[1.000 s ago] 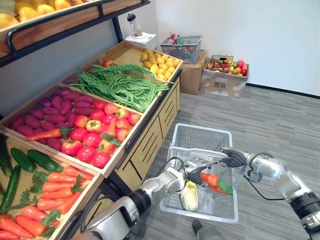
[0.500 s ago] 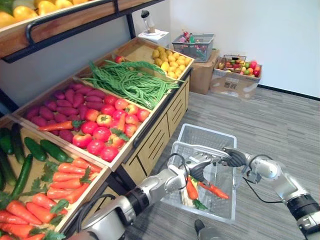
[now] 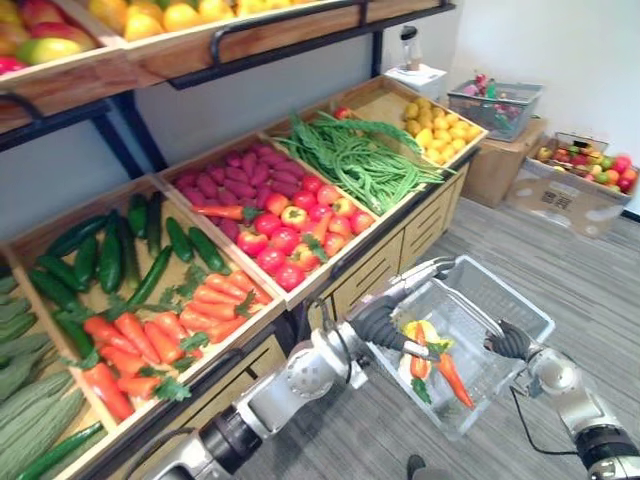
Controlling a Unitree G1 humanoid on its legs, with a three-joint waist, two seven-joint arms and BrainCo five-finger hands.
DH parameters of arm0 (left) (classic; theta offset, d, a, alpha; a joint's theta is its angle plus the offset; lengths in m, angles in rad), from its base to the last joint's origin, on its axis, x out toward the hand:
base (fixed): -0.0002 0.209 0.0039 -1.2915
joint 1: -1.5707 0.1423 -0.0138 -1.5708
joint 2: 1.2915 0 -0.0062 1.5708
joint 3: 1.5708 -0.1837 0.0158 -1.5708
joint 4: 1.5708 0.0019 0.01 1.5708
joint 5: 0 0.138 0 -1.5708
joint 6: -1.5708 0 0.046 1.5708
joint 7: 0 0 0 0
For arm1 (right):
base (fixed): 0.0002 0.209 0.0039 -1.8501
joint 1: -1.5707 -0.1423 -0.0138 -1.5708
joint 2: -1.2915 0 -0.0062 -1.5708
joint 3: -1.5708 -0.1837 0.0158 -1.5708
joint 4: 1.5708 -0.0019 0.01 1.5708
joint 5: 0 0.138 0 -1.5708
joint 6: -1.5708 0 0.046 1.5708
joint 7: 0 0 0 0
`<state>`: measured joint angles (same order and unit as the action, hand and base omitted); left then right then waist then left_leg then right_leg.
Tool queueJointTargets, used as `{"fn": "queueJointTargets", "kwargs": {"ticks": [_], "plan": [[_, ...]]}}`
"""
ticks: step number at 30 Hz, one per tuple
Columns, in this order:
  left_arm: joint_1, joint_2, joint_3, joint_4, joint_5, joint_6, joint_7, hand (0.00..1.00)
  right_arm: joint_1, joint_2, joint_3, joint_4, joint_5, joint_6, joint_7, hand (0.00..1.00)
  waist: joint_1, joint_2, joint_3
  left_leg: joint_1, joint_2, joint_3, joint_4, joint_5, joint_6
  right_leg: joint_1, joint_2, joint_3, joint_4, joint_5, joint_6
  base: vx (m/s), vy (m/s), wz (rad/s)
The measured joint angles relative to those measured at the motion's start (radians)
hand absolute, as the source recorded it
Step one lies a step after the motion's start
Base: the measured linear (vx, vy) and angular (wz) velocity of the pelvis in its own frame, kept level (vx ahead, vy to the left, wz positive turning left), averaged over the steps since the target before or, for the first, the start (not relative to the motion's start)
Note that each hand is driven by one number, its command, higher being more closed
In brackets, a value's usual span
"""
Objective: Pick vegetable in the basket
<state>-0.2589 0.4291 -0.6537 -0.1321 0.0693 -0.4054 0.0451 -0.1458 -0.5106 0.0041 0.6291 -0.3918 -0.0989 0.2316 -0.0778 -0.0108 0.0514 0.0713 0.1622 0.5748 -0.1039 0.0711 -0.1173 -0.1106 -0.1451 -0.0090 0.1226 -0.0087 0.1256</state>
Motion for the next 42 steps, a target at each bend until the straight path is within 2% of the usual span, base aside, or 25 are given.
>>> {"fn": "queueJointTargets", "kwargs": {"ticks": [1, 3, 6, 8, 9, 10, 13, 15, 17, 18, 22, 26, 29, 33, 35, 40, 42], "plan": [[0.007, 0.0, 0.013, -0.013, -0.027, 0.0, -0.003, 0.0, -0.001, 0.0, -0.003, 0.023, 0.0, 0.001, -0.008, 1.0, 0.0, 0.0, 0.0, -0.006, 0.0, -0.012, -0.001, 0.005, 0.002, 0.001, 0.0, -0.01, -0.002, 0.0, 0.0, -0.03, -0.036, 0.46], [0.061, -0.009, 0.11, -0.059, -0.089, -0.001, 0.004, 0.0, -0.001, 0.007, -0.02, 0.116, 0.001, 0.005, -0.025, 1.0, 0.005, 0.005, 0.001, -0.021, 0.0, -0.06, -0.001, 0.018, 0.008, 0.018, 0.0, -0.049, -0.013, -0.001, -0.001, -0.02, -0.029, 0.49], [0.113, -0.03, 0.238, -0.071, -0.108, -0.008, 0.065, 0.0, 0.01, 0.019, -0.05, 0.204, 0.005, 0.008, -0.05, 1.0, 0.017, 0.008, 0.001, -0.032, -0.002, -0.098, -0.001, 0.03, 0.016, 0.035, 0.0, -0.078, -0.027, -0.001, -0.002, -0.01, -0.015, 0.38], [0.143, -0.041, 0.352, -0.072, -0.105, -0.026, 0.152, 0.0, 0.025, 0.037, -0.104, 0.284, 0.02, 0.012, -0.082, 1.0, 0.027, 0.01, 0.003, -0.052, -0.002, -0.141, -0.001, 0.04, 0.015, 0.047, 0.0, -0.109, -0.041, -0.001, -0.002, -0.01, -0.02, 0.42], [0.153, -0.042, 0.38, -0.071, -0.105, -0.029, 0.174, 0.0, 0.029, 0.044, -0.119, 0.299, 0.02, 0.016, -0.087, 1.0, 0.029, 0.01, 0.003, -0.054, -0.002, -0.149, -0.001, 0.041, 0.016, 0.049, 0.0, -0.115, -0.042, -0.001, -0.002, 0.01, -0.014, 0.34], [0.182, -0.044, 0.449, -0.07, -0.061, -0.031, 0.258, 0.0, 0.037, 0.056, -0.132, 0.329, 0.033, 0.029, -0.111, 1.0, 0.036, 0.01, 0.003, -0.055, -0.003, -0.161, 0.0, 0.043, 0.017, 0.056, 0.001, -0.125, -0.044, -0.004, -0.006, 0.01, -0.003, 0.22], [0.224, -0.053, 0.578, -0.05, -0.008, -0.029, 0.379, 0.0, 0.077, 0.087, -0.177, 0.343, 0.056, 0.035, -0.143, 1.0, 0.039, 0.01, 0.007, -0.06, -0.008, -0.207, 0.0, 0.044, 0.017, 0.07, -0.002, -0.155, -0.043, -0.015, -0.018, 0.02, 0.0, 0.29], [0.257, -0.086, 0.698, 0.0, 0.008, -0.021, 0.468, 0.0, 0.096, 0.112, -0.221, 0.374, 0.079, 0.035, -0.169, 1.0, 0.053, 0.01, 0.013, -0.067, -0.01, -0.239, 0.0, 0.044, 0.017, 0.081, -0.003, -0.177, -0.045, -0.02, -0.019, 0.02, 0.003, 0.31], [0.297, -0.1, 0.773, 0.05, 0.028, -0.009, 0.515, 0.0, 0.106, 0.128, -0.247, 0.389, 0.1, 0.035, -0.193, 1.0, 0.057, 0.011, 0.019, -0.07, -0.013, -0.268, 0.0, 0.043, 0.016, 0.094, -0.005, -0.201, -0.045, -0.028, -0.019, 0.02, 0.003, 0.37], [0.321, -0.117, 0.807, 0.089, 0.032, 0.014, 0.537, 0.0, 0.112, 0.141, -0.272, 0.404, 0.117, 0.035, -0.206, 1.0, 0.059, 0.011, 0.02, -0.07, -0.015, -0.286, 0.0, 0.043, 0.015, 0.103, -0.006, -0.214, -0.046, -0.034, -0.021, 0.03, 0.001, 0.39], [0.396, -0.167, 0.896, 0.205, 0.057, 0.06, 0.61, 0.0, 0.15, 0.185, -0.32, 0.408, 0.136, 0.033, -0.262, 1.0, 0.079, 0.012, 0.02, -0.07, -0.022, -0.312, 0.0, 0.039, 0.013, 0.118, -0.013, -0.237, -0.047, -0.049, -0.02, 0.05, 0.001, 0.24], [0.43, -0.192, 1.004, 0.41, 0.139, 0.066, 0.765, 0.0, 0.174, 0.239, -0.322, 0.409, 0.136, 0.025, -0.305, 1.0, 0.083, 0.012, 0.021, -0.067, -0.029, -0.336, 0.0, 0.04, 0.018, 0.141, -0.017, -0.257, -0.05, -0.059, -0.022, 0.07, -0.009, 0.17], [0.446, -0.196, 1.037, 0.585, 0.141, 0.067, 0.857, 0.0, 0.18, 0.275, -0.321, 0.413, 0.136, 0.026, -0.311, 1.0, 0.086, 0.01, 0.023, -0.051, -0.029, -0.34, 0.0, 0.036, 0.016, 0.158, -0.016, -0.257, -0.05, -0.063, -0.026, 0.05, -0.007, 0.07], [0.461, -0.244, 1.051, 0.759, 0.13, 0.07, 0.89, 0.0, 0.189, 0.296, -0.321, 0.422, 0.136, 0.026, -0.31, 1.0, 0.092, 0.006, 0.03, -0.026, -0.029, -0.339, 0.0, 0.027, 0.013, 0.184, -0.016, -0.257, -0.051, -0.072, -0.024, 0.02, -0.006, 0.0], [0.461, -0.274, 1.052, 0.857, 0.099, 0.086, 0.854, 0.0, 0.189, 0.3, -0.321, 0.438, 0.136, 0.026, -0.31, 1.0, 0.098, 0.005, 0.031, -0.022, -0.028, -0.339, 0.0, 0.024, 0.013, 0.186, -0.017, -0.257, -0.051, -0.078, -0.021, 0.0, 0.0, 0.0], [0.464, -0.313, 1.095, 1.078, -0.083, 0.088, 0.662, 0.0, 0.191, 0.324, -0.331, 0.449, 0.137, 0.026, -0.309, 1.0, 0.104, 0.005, 0.031, -0.015, -0.028, -0.338, 0.0, 0.013, 0.005, 0.193, -0.018, -0.257, -0.05, -0.086, -0.017, 0.01, -0.001, 0.0], [0.464, -0.314, 1.131, 1.173, -0.214, 0.102, 0.518, 0.0, 0.188, 0.336, -0.35, 0.466, 0.137, 0.025, -0.309, 1.0, 0.106, 0.004, 0.031, -0.008, -0.028, -0.337, 0.0, 0.012, 0.006, 0.203, -0.017, -0.257, -0.051, -0.086, -0.017, 0.05, -0.009, -0.01]]}}
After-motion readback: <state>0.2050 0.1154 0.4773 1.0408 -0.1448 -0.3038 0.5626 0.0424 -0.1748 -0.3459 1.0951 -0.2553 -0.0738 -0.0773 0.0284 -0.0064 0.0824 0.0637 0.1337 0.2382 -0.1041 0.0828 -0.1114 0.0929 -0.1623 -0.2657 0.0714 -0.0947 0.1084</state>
